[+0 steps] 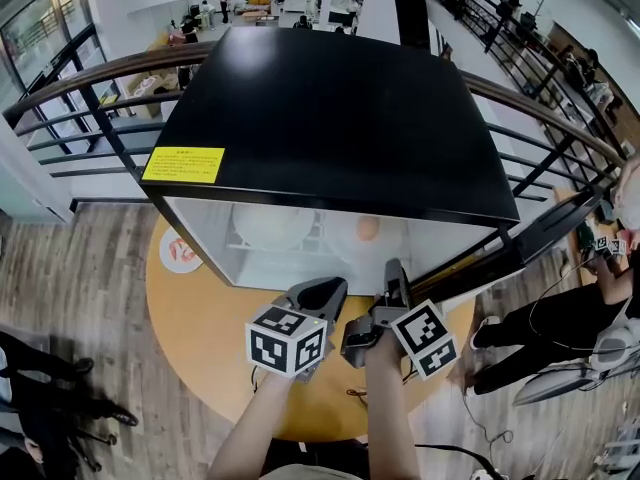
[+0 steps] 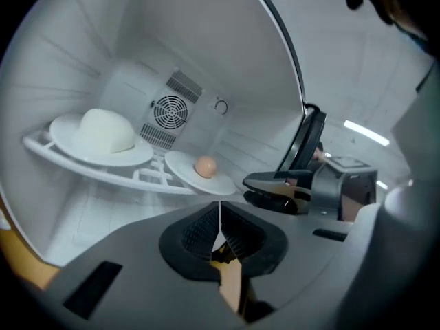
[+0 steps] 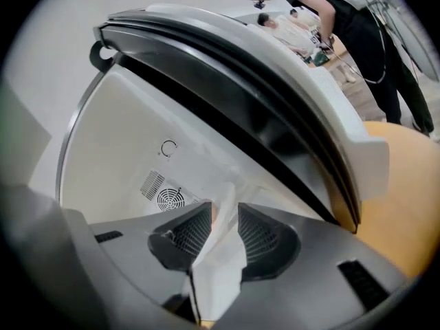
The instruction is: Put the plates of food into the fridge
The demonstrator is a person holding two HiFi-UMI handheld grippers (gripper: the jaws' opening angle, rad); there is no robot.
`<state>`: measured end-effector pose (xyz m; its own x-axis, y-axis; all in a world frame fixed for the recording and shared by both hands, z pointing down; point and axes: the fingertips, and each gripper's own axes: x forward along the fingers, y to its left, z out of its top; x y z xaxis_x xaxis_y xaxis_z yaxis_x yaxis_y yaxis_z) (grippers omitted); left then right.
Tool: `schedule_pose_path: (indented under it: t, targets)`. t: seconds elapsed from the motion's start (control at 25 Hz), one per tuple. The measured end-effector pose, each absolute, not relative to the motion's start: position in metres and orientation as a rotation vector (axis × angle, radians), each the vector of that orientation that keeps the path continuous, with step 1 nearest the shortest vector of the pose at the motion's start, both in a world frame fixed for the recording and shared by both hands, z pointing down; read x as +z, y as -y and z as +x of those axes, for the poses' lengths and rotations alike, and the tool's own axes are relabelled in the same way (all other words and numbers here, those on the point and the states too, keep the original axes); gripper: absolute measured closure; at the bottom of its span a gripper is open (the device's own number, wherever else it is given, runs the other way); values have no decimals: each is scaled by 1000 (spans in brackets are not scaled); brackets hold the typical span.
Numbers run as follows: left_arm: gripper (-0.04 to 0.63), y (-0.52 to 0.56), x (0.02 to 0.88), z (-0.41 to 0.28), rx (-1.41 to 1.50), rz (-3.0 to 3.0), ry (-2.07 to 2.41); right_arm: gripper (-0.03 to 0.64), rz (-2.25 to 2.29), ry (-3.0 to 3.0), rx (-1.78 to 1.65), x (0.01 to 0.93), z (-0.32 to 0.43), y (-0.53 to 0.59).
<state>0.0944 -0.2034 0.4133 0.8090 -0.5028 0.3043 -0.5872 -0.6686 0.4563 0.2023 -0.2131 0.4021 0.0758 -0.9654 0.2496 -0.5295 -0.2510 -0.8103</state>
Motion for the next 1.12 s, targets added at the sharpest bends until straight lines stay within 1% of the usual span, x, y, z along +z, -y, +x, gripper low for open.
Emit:
schedule_pose_path:
  t: [0.04, 0.16, 0.4, 0.56, 0.68, 0.8, 0.96, 1.12]
  targets:
    - [585, 207, 416, 102, 270, 2486, 811, 507, -1862, -1495, -1063, 403, 204, 210]
    - [588, 216, 419, 121, 360, 2548, 812, 507, -1876, -1508, -1054, 404, 208, 202]
    - [589, 240, 425, 126, 321, 2473, 859, 508, -1858, -1539, -1031, 396, 208, 191]
    - [589, 230, 413, 120, 232, 2507, 882, 508, -1837, -1596, -994, 387, 204, 181]
    - [589, 209, 389, 109, 91, 2591, 982, 509, -1818, -1719, -882, 376, 200, 173]
    - [589, 186, 360, 89, -15, 2679, 1128, 512, -1814, -1901, -696, 360, 184, 168]
    - [589, 158, 338, 58, -32, 2753, 1315, 512, -1839, -2093, -462, 347, 151, 157]
    - [589, 141, 330, 36, -50, 2699, 1428, 514, -1816, -2177, -398, 344, 127, 144]
